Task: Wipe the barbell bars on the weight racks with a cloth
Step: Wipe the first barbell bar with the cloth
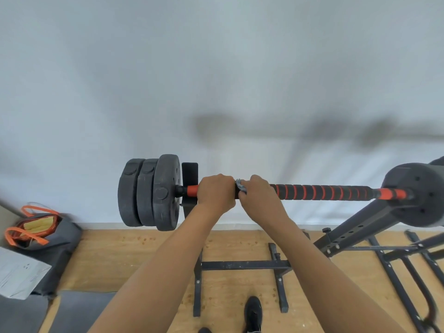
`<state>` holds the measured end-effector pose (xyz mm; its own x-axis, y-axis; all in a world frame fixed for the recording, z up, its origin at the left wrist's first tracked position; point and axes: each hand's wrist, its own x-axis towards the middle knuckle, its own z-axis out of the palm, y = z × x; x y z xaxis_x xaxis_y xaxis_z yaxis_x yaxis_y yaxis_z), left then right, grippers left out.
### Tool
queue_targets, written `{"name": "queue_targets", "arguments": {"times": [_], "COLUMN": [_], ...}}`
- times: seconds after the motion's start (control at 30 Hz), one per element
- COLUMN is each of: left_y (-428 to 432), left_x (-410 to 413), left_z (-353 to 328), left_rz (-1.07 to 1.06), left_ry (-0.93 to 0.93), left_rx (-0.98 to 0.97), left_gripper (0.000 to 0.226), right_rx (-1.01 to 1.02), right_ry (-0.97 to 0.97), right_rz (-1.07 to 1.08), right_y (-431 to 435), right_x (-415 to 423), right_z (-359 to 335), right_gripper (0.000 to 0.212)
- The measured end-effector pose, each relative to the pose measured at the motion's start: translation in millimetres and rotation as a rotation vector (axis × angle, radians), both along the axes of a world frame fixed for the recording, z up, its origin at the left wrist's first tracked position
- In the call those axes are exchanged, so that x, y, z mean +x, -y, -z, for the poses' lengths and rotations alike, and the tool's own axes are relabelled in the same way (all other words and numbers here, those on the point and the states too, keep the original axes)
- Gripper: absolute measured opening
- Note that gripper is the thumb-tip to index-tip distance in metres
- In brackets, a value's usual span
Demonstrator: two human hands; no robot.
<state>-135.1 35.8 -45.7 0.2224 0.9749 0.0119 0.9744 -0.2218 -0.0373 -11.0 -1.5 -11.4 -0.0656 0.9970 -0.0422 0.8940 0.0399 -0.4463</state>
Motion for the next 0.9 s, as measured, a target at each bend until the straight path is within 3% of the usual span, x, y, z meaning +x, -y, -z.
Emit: {"name": "queue_targets", "arguments": {"times": [0.1,0.13,0.27,0.33,0.4,0.47,0.53,0.6,0.7,0.9], "left_y": [-5.7,-10.0,-37.6,-44.8,-37.9,-19.0,0.3,6.6,-6.3,-44.7], "left_x": [-1.7,-2.4,-4.5,-5.0,-5.5,-7.3,-7.4,-6.4,-2.3,-3.4], "left_z": [-3.9,-5.7,-18.3,-21.7,-21.3,-10.7,3.0,8.2,-0.9,-10.9], "left_rz": [0.022,0.024,0.019,0.011,0.010,-0.002,0.022,0.045,0.034,0.008], "left_ry": [0.013,0.020,0.122,0.176,0.196,0.155,0.101,0.045,-0.022,0.103], "left_rx": [-0.079,-0.134,-0.676,-0.820,-0.695,-0.336,-0.060,0.036,-0.044,-0.694], "left_gripper": [0.017,0.017,0.018,0.024,0.031,0.036,0.030,0.017,0.014,0.028], "right_rx": [0.031,0.039,0.059,0.059,0.045,0.038,0.050,0.083,0.145,0.168], "right_ry": [0.049,0.062,0.070,0.061,0.011,-0.069,-0.129,-0.148,-0.120,-0.031], "right_rz": [-0.039,-0.045,-0.078,-0.089,-0.099,-0.067,-0.034,-0.023,-0.042,-0.021], "right_y": [6.1,9.5,24.9,29.0,25.0,13.5,4.9,7.3,22.5,36.2], "right_x": [2.6,3.0,3.8,8.4,15.7,19.2,15.8,8.2,5.3,12.6], "right_z": [9.4,12.3,14.1,11.2,9.2,6.1,6.8,14.1,29.5,44.9], "right_gripper": [0.015,0.019,0.040,0.041,0.034,0.019,0.015,0.014,0.032,0.057]}}
